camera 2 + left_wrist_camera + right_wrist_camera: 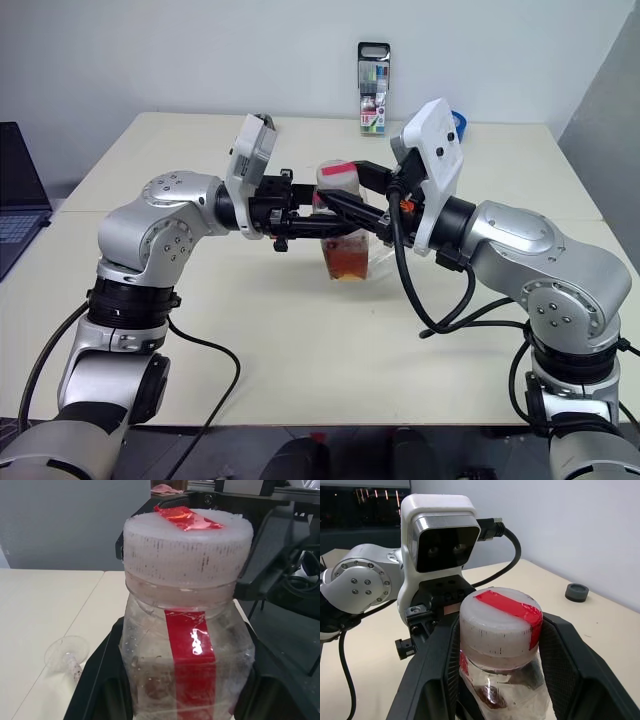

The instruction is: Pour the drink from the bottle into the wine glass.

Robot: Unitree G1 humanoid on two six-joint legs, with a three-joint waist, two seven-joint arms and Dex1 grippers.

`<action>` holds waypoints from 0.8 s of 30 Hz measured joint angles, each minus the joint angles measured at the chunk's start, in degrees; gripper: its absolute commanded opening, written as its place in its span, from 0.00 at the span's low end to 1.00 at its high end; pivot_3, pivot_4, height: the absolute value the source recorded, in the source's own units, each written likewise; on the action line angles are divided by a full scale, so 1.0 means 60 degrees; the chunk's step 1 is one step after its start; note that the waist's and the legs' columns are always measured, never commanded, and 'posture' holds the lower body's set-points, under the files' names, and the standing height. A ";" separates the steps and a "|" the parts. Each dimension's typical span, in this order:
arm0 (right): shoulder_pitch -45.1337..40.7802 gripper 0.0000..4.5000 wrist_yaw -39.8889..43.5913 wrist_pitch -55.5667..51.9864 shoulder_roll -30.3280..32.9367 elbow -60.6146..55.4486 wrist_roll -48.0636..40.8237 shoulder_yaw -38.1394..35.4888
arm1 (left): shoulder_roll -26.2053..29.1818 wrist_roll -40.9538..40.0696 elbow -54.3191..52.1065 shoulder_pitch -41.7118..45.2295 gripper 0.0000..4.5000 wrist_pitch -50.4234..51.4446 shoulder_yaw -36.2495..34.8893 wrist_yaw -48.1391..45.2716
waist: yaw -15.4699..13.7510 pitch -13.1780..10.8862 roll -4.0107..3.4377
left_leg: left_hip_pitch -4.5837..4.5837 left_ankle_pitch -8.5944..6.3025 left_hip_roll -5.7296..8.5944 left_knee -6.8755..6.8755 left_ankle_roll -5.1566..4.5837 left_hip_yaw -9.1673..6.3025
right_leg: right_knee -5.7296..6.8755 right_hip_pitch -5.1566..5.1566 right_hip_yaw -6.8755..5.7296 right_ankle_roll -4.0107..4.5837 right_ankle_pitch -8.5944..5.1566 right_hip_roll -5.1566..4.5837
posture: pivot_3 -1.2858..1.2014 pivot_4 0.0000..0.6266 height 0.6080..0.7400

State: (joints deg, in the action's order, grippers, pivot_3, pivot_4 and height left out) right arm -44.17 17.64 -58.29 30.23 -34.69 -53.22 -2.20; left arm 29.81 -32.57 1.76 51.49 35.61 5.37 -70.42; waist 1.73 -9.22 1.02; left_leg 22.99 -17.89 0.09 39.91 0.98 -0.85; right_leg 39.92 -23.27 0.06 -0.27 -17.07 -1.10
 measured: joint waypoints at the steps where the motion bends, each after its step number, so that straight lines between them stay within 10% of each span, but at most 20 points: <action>1: 0.0005 0.42 0.0077 0.0000 0.0020 0.0023 -0.0028 -0.0003 | 0.0023 -0.0002 -0.0063 -0.0037 0.43 0.0010 0.0000 -0.0001 | 0.0001 0.0000 0.0000 | 0.0000 0.0000 0.0000 0.0000 0.0000 0.0000 | 0.0000 0.0000 0.0000 0.0000 0.0000 0.0000 | 0.52 0.24 1.00; 11: -0.0809 0.42 0.4965 0.1417 0.1291 0.2611 0.0579 0.0753 | 0.0241 -0.0224 -0.0664 -0.0277 0.43 0.0404 0.0214 -0.0287 | 0.0031 -0.0003 -0.0004 | -0.0009 -0.0002 -0.0001 -0.0005 -0.0008 -0.0001 | 0.0002 0.0002 -0.0001 0.0000 0.0000 0.0009 | 0.52 0.24 1.00; 18: -0.0734 0.96 0.5703 0.1379 0.1674 0.2764 0.0653 0.0518 | 0.0448 -0.0421 -0.0940 -0.0284 0.43 0.0534 0.0235 -0.0543 | -0.0014 -0.0007 -0.0001 | 0.0003 0.0000 0.0000 0.0002 -0.0004 -0.0001 | -0.0007 0.0002 -0.0002 0.0000 0.0000 -0.0003 | 0.52 0.24 1.00; 24: -0.0043 0.99 0.3736 0.0459 0.1455 0.1488 -0.0254 -0.0703 | 0.0457 -0.0450 -0.0978 -0.0442 0.43 0.0530 0.0192 -0.0430 | -0.0008 -0.0007 -0.0001 | 0.0002 0.0001 -0.0001 0.0001 -0.0002 -0.0004 | -0.0001 0.0002 -0.0001 0.0000 0.0000 -0.0002 | 0.52 0.24 1.00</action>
State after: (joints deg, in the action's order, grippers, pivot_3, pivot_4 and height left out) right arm -44.42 40.06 -55.53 38.96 -25.77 -54.74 -6.41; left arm 32.56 -35.27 -4.11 48.84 38.79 6.52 -73.00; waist 1.68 -9.26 1.01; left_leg 23.00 -17.88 0.09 39.92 0.96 -0.87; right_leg 39.91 -23.26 0.06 -0.26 -17.07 -1.12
